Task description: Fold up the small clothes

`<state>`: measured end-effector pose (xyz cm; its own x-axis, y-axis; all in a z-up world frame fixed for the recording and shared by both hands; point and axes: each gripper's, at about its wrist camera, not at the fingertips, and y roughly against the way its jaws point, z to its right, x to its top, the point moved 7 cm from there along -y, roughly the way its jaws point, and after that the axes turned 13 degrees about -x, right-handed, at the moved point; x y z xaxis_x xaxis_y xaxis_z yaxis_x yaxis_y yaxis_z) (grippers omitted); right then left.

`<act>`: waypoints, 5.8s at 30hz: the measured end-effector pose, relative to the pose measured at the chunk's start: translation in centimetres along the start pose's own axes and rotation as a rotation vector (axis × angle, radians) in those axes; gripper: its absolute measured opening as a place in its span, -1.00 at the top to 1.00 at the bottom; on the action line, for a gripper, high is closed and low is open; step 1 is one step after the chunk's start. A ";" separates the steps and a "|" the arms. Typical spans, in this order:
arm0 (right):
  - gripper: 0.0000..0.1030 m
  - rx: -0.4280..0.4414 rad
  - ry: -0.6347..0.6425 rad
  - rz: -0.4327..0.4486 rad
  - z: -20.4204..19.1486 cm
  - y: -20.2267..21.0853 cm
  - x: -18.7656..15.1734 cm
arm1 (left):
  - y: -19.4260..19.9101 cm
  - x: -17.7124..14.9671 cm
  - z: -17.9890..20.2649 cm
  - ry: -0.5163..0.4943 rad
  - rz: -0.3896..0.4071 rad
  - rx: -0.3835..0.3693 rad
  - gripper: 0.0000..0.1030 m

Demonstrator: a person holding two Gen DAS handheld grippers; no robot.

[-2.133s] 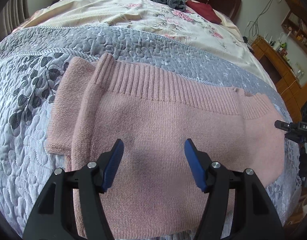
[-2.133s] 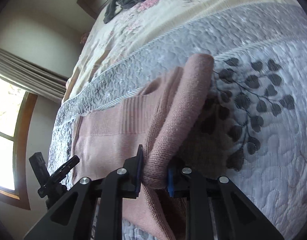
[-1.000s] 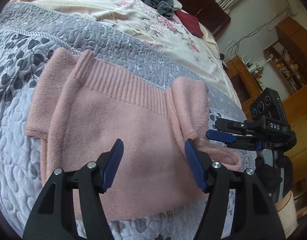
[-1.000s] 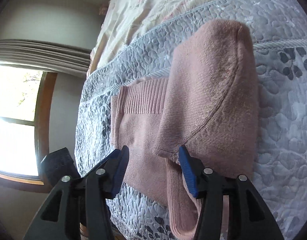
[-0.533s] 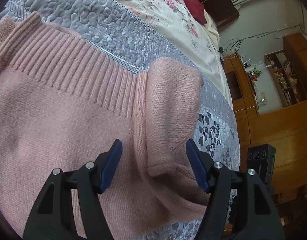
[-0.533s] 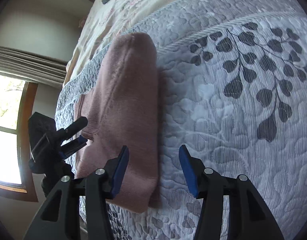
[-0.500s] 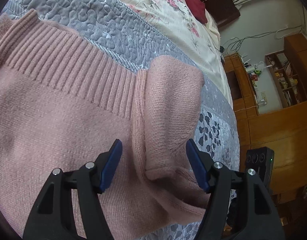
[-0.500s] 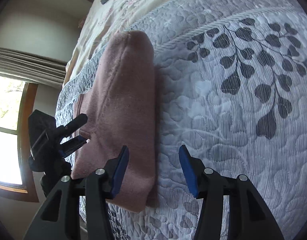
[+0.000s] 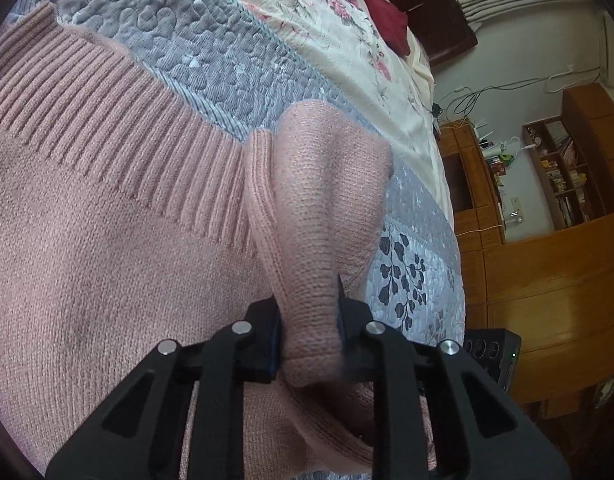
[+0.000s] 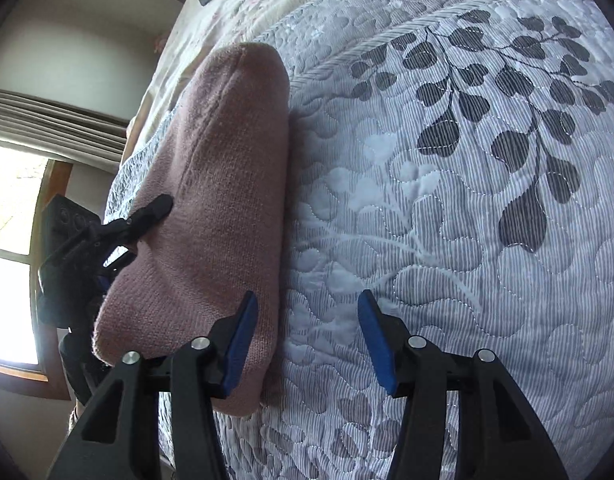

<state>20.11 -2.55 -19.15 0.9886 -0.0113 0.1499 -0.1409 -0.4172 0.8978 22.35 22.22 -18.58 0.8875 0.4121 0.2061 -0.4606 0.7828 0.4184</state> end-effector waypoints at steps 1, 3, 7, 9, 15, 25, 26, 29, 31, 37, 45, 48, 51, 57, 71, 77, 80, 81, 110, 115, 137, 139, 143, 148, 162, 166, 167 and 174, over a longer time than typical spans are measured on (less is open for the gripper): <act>-0.03 0.000 0.000 0.002 -0.2 0.1 -0.2 | 0.4 0.0 0.4 -0.014 0.008 -0.011 0.64; -0.03 0.000 0.003 0.005 -0.5 0.3 -0.4 | 1.4 0.1 1.4 -0.046 0.022 -0.032 0.65; -0.03 -0.002 0.023 0.020 -1.8 0.7 -0.7 | 4.1 0.7 2.9 -0.093 0.056 -0.057 0.66; -0.03 0.002 0.038 0.029 -2.7 0.9 -0.7 | 5.7 1.1 3.3 -0.111 0.078 -0.063 0.66; -0.03 0.006 0.094 0.041 -5.7 0.9 -0.8 | 11.6 3.3 2.5 -0.135 0.150 -0.033 0.66; -0.03 0.025 0.196 0.009 -10.8 -1.4 -2.0 | 20.6 5.5 -3.8 -0.054 0.248 0.028 0.66; -0.03 0.030 0.205 0.004 -11.3 -1.7 -2.2 | 21.2 5.6 -4.5 -0.039 0.254 0.026 0.66; -0.04 0.044 0.230 -0.009 -13.0 -2.3 -2.8 | 22.1 5.5 -6.8 -0.014 0.252 0.038 0.66; -0.04 0.053 0.246 -0.015 -14.2 -2.6 -3.1 | 22.5 5.4 -8.2 -0.003 0.258 0.038 0.66; -0.04 0.057 0.275 -0.026 -16.3 -3.4 -4.2 | 21.5 4.6 -11.4 0.029 0.232 0.024 0.65; -0.11 0.063 0.266 -0.051 -17.1 -4.0 -5.2 | 22.5 2.7 -12.3 0.050 0.218 0.052 0.46; -0.19 0.084 0.266 -0.056 -17.5 -3.9 -5.8 | 24.5 1.2 -10.8 -0.010 0.212 0.091 0.40; -0.25 0.106 0.250 -0.072 -17.9 -4.3 -6.7 | 25.7 -1.2 -8.9 -0.052 0.189 0.090 0.12; -0.26 0.152 0.155 -0.144 -17.6 -6.8 -7.4 | 23.4 -4.9 -8.1 -0.036 0.098 0.072 0.08; 0.56 0.111 0.225 -0.141 -18.0 -7.2 -7.7 | 22.3 -7.0 -12.6 0.057 0.049 0.063 0.89; 0.53 0.109 0.212 -0.148 -17.1 -8.0 -7.5 | 21.7 -7.6 -12.6 0.008 0.048 0.090 0.83; 0.29 0.093 0.247 -0.138 -17.4 -7.2 -7.3 | 22.3 -7.2 -11.6 -0.015 0.047 0.106 0.69; 0.24 0.087 0.256 -0.124 -17.5 -6.7 -7.1 | 22.6 -6.7 -11.0 -0.022 0.052 0.115 0.59; -0.83 0.259 0.158 -0.074 -19.9 -10.4 2.7 | 17.3 3.0 -13.5 -0.017 -0.086 0.040 -0.64; -0.76 0.301 0.106 -0.091 -20.4 -12.2 3.1 | 16.5 2.8 -13.7 0.000 -0.070 0.008 -0.03; -0.17 0.305 0.133 0.009 -9.1 7.7 -6.8 | 11.5 -12.8 3.9 -0.104 -0.092 -0.268 0.16; -0.17 0.293 0.110 0.005 -7.4 7.7 -8.1 | 10.1 -14.6 4.0 -0.109 -0.113 -0.251 0.16; -0.18 0.254 0.074 -0.015 -4.3 5.6 -9.9 | 7.6 -16.8 2.2 -0.108 -0.145 -0.184 0.16; -0.23 0.223 0.076 -0.004 -2.3 3.0 -11.9 | 6.0 -18.1 -1.6 -0.087 -0.146 -0.128 0.12; -0.61 0.145 0.070 -0.004 -1.1 4.8 -16.3 | 9.6 -19.1 -0.6 -0.192 -0.086 0.150 -0.22; -0.62 0.140 0.061 -0.026 -0.1 5.9 -19.2 | 12.0 -21.5 3.0 -0.319 -0.045 0.200 -0.24; -0.62 0.139 0.053 -0.031 0.1 5.9 -19.7 | 12.2 -22.2 3.8 -0.348 -0.041 0.208 -0.25; 0.15 0.144 0.027 -0.077 0.6 4.8 -22.1 | 10.3 -24.9 3.7 -0.420 -0.101 0.327 -0.21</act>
<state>-2.37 -4.80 -18.39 0.9942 0.0499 0.0956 -0.0536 -0.5414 0.8391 -4.45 18.24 -16.15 0.8864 0.0679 0.4579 -0.4043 0.5954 0.6943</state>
